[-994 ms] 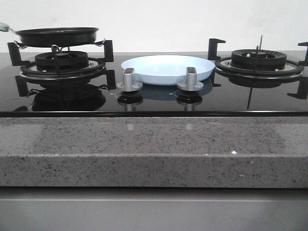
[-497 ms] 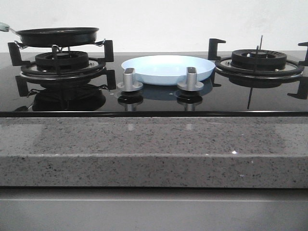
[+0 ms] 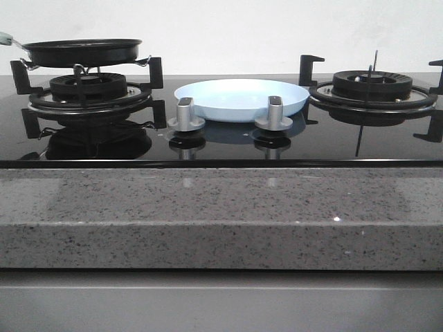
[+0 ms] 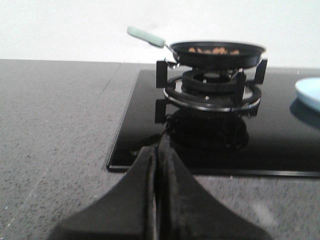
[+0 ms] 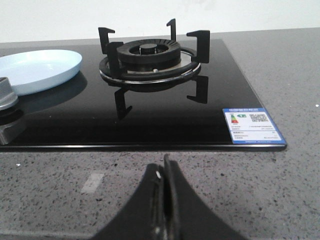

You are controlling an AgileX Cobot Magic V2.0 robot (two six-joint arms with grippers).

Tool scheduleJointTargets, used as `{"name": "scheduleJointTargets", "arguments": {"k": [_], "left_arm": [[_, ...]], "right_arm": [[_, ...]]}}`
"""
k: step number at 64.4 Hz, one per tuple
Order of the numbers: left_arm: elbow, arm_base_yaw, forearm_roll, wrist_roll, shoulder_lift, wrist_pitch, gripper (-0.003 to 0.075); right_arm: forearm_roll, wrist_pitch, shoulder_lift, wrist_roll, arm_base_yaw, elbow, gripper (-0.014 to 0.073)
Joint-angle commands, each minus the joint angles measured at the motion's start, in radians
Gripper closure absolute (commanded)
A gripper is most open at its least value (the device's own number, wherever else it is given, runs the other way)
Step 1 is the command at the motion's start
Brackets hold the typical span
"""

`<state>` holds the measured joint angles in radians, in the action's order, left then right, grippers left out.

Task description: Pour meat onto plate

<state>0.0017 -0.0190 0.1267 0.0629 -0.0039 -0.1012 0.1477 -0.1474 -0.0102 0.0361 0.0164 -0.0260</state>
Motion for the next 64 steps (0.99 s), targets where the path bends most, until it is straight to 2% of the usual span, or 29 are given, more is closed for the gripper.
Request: {"name": "scheduleJointTargets", "arguments": {"k": [1,10,18,24,33,46,50,54,57,64], "left_arm": [[-0.048,0.001,0.038,-0.041,-0.011,0.087,0.0741],[-0.198,0.001,0.027,-0.05,0.059,-0.013,0.0741],[-0.354,0.001,-0.006,-0.048,0.222,-0.129,0.0741],[-0.46,0.001,-0.011,-0.048,0.386,-0.183,0.0741],[-0.552,0.001,-0.011,-0.048,0.566,-0.187,0.0741],[-0.58,0.001,-0.011,-0.046,0.617,-0.158,0.074],[-0.58,0.001,-0.011,-0.046,0.617,-0.137,0.0733],[-0.58,0.001,-0.011,-0.046,0.617,-0.125,0.0689],[-0.58,0.001,-0.011,-0.046,0.617,-0.119,0.0627],[-0.58,0.001,-0.013,-0.046,0.617,-0.113,0.0392]], "right_arm": [[-0.003,0.076,-0.017,0.005,-0.006,0.036,0.0654],[-0.02,-0.027,0.007,0.005,-0.006,0.161,0.0654],[-0.031,-0.139,0.102,0.005,-0.006,0.308,0.0654],[-0.031,-0.161,0.23,0.005,-0.006,0.418,0.0654],[-0.031,-0.165,0.423,0.005,-0.006,0.543,0.0654],[-0.031,-0.142,0.554,0.005,-0.006,0.604,0.065],[-0.031,-0.142,0.561,0.005,-0.006,0.604,0.0621],[-0.031,-0.142,0.56,0.005,-0.006,0.604,0.0573],[-0.031,-0.142,0.56,0.005,-0.006,0.604,0.0514],[-0.031,-0.142,0.56,0.005,-0.006,0.604,0.0354]]}}
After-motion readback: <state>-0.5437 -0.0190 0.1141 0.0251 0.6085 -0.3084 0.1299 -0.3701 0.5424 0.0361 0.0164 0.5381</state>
